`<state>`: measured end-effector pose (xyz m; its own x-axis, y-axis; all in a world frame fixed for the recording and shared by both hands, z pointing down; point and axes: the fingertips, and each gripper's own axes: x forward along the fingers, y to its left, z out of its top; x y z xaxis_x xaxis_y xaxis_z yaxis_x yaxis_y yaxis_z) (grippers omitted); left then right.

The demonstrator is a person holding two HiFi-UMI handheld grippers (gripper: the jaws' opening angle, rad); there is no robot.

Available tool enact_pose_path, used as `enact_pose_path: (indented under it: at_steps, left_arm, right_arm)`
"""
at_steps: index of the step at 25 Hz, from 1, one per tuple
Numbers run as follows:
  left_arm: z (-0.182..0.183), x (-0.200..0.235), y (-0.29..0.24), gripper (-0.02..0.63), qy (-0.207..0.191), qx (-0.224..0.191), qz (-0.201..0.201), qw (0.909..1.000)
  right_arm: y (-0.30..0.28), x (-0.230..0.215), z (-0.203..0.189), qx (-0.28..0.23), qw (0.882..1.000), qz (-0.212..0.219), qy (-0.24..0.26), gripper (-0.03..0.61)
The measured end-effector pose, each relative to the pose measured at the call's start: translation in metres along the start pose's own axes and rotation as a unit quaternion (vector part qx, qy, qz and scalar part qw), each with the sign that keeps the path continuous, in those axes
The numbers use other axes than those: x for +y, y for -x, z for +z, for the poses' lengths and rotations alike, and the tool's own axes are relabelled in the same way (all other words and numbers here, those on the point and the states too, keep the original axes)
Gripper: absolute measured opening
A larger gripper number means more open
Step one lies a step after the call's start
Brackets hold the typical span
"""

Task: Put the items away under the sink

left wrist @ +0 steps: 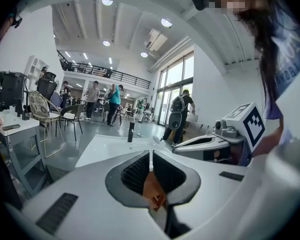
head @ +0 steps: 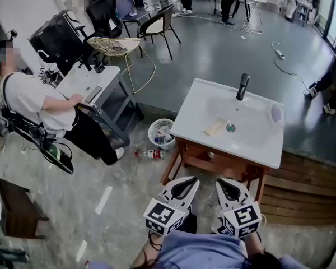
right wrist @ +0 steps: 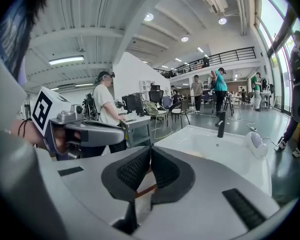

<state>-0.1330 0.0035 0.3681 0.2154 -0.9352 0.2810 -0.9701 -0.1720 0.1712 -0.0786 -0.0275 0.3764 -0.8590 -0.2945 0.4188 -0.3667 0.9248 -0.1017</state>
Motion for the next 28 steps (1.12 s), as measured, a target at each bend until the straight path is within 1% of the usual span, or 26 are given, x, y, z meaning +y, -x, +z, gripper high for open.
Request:
enact_pose_path:
  at_steps: [6,10,14,16,21,24,28]
  left_arm:
    - [0.015,0.048,-0.005,0.015,-0.004,-0.027,-0.03,0.9992]
    - [0.015,0.074,-0.01,0.015,-0.01,-0.026,-0.042,0.9987]
    - [0.013,0.093,-0.017,0.017,0.001,-0.022,-0.046,0.9987]
    - [0.012,0.096,-0.023,0.017,0.006,-0.02,-0.052,0.9984]
    - [0.006,0.088,-0.046,0.017,0.009,-0.008,-0.084,0.9964]
    - [0.005,0.086,-0.061,0.017,0.012,0.001,-0.091,0.9958]
    - [0.01,0.096,-0.089,0.017,0.013,0.01,-0.086,0.9962]
  right_arm:
    - [-0.048,0.004,0.012,0.007,1.0,-0.016,-0.006,0.018]
    - [-0.069,-0.005,0.019,-0.001,0.999,-0.043,-0.015,0.018]
    - [-0.072,-0.017,0.022,0.001,0.997,-0.068,-0.022,0.018]
    - [-0.069,-0.025,0.021,0.003,0.996,-0.083,-0.026,0.018]
    - [-0.064,-0.051,0.014,0.011,0.992,-0.118,-0.042,0.018]
    - [-0.067,-0.064,0.012,0.016,0.991,-0.121,-0.051,0.018]
    - [-0.082,-0.091,0.014,0.021,0.992,-0.111,-0.056,0.018]
